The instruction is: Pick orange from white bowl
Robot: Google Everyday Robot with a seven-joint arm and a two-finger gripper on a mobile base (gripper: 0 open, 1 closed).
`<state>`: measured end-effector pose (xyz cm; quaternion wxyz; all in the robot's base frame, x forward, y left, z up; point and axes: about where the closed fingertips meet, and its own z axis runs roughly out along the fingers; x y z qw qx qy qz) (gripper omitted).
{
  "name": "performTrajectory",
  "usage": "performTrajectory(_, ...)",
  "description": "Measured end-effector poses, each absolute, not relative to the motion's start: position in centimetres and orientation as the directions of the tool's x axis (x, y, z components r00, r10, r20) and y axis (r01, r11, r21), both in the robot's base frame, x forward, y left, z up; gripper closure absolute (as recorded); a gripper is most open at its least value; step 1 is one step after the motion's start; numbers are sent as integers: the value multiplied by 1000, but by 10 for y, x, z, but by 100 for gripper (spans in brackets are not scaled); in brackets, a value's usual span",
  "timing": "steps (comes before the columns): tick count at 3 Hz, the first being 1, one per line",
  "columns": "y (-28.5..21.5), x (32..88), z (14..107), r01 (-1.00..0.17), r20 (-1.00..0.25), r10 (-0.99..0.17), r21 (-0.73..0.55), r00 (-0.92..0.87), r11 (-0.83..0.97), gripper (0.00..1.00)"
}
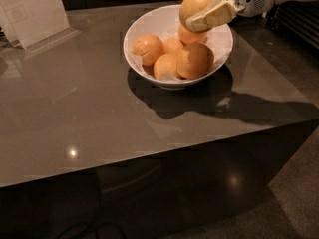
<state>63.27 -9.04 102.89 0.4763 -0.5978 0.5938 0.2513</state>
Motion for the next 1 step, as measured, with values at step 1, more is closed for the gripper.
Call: performTrajectory(1, -90, 633, 1029, -949, -866, -471, -271, 169, 159, 100)
